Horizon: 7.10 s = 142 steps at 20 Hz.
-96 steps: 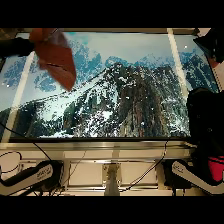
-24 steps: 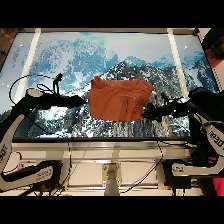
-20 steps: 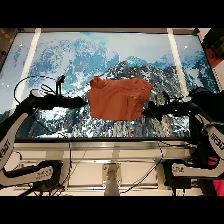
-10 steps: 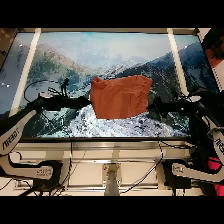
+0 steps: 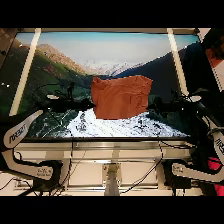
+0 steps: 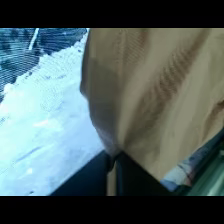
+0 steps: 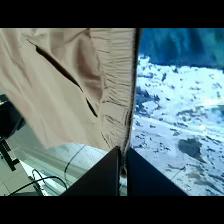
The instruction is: Fold the clothes and pants, and hang the long-sleeved shirts on hangers.
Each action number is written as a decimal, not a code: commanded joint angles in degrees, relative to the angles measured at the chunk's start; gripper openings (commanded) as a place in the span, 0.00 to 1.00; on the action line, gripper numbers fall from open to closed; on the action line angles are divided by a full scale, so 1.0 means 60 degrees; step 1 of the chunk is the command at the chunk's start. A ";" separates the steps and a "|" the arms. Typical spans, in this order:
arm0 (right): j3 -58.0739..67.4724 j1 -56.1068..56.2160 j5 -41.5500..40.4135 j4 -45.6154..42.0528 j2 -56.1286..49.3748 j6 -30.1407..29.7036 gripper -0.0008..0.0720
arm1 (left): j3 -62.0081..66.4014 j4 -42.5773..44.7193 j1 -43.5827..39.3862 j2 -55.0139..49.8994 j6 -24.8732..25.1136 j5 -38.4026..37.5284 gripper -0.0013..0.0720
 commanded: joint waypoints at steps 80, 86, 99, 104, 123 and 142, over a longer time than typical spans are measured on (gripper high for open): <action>0.8065 0.2251 -0.2211 0.3843 0.0004 0.0117 0.04 | 0.6965 0.1512 -0.0878 0.4182 -0.2412 0.3781 0.03; 0.8069 0.3810 -0.7282 0.2044 -0.0386 0.0087 0.04 | 0.6976 0.1541 -0.0878 0.2794 -0.2371 0.4437 0.03; 1.0965 0.3147 -0.8681 0.3100 -0.3366 0.0353 0.04 | 1.0510 0.1552 -0.0113 -0.0586 -0.2291 0.2728 0.02; 1.0961 0.1796 -0.5249 0.2517 -0.3432 0.0357 0.04 | 1.0469 0.1800 0.0189 -0.0903 -0.1705 0.0062 0.02; 0.1701 0.0707 0.0816 -0.2568 0.1719 0.0750 0.03 | 0.0342 0.5056 -0.1523 0.4972 -0.2390 0.0124 0.02; -0.1311 0.0707 0.1621 -0.2116 0.2943 0.2080 0.04 | -0.2885 0.5486 -0.2849 0.8586 -0.4262 0.2390 0.02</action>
